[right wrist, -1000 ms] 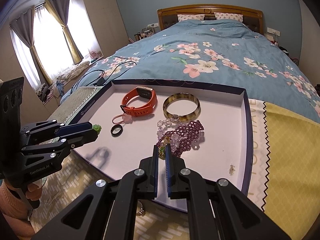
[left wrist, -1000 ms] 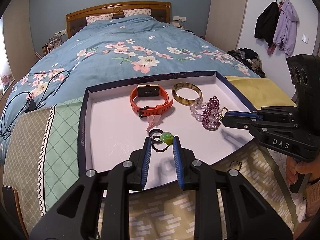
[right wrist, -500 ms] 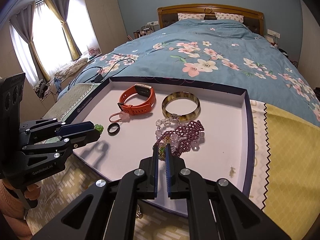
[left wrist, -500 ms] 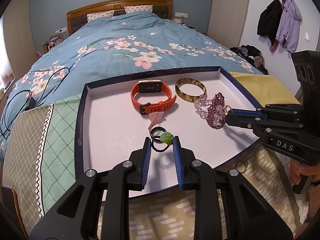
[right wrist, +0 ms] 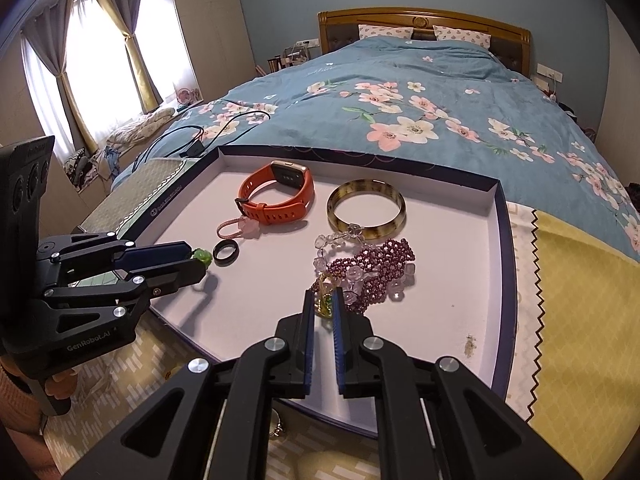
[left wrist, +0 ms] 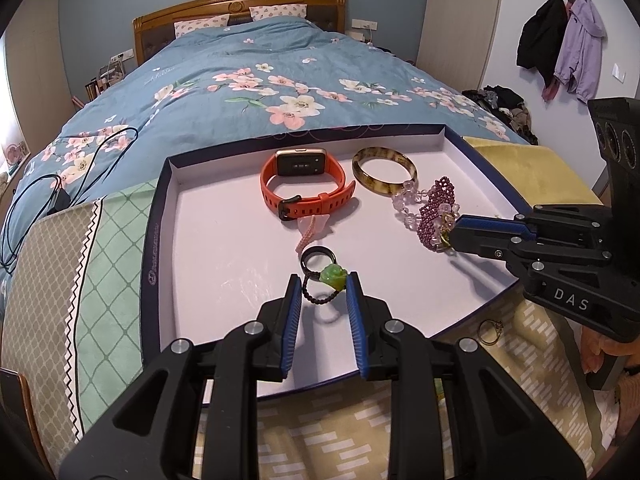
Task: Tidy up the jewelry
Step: 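Open both tools to drop the two rings into the box, then grasp the amber glass ring with the left tool while the right tool grasps the silver ring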
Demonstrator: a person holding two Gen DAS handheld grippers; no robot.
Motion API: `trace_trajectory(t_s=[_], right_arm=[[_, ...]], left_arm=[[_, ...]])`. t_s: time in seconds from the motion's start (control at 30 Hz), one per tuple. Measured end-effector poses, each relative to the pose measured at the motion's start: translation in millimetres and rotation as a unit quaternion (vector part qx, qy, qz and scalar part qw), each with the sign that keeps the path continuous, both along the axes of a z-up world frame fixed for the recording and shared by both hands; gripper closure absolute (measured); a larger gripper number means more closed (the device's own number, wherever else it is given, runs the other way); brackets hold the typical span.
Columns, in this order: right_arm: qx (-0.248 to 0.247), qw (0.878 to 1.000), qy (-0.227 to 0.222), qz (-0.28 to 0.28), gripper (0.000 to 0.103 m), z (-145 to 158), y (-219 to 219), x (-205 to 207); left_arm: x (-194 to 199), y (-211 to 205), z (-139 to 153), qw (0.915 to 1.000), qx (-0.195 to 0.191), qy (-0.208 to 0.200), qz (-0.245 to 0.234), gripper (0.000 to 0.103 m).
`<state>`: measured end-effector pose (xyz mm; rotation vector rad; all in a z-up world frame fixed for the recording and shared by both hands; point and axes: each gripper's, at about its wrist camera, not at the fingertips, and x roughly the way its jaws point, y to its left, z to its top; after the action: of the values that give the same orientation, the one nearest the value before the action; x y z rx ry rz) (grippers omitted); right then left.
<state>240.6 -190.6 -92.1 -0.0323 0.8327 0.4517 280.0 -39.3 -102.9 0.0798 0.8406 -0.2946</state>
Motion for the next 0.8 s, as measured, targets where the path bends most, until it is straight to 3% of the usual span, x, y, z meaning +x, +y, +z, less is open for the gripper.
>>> trace_trajectory(t_s=[0.23, 0.43, 0.6, 0.8], right_arm=[[0.011, 1.0, -0.007, -0.008, 0.094, 4.0, -6.0, -2.7], [0.031, 0.999, -0.02, -0.015, 0.087, 16.7, -14.8, -13.5], [0.049, 0.998, -0.028, -0.007, 0.08, 27.3, -20.7, -32.0], [0.05, 0.998, -0.02, 0.017, 0.079, 26.0, -20.0, -57.4]], left_arm=[[-2.8, 2.9, 3.8, 0.9999, -0.006, -0.008, 0.003, 0.08], [-16.7, 11.8, 17.7, 0.9994, -0.012, -0.032, 0.006, 0.076], [-42.2, 15.0, 32.4, 0.9981, -0.017, -0.057, -0.017, 0.073], [-77.5, 11.9, 31.7, 0.9963, -0.015, -0.06, -0.06, 0.071]])
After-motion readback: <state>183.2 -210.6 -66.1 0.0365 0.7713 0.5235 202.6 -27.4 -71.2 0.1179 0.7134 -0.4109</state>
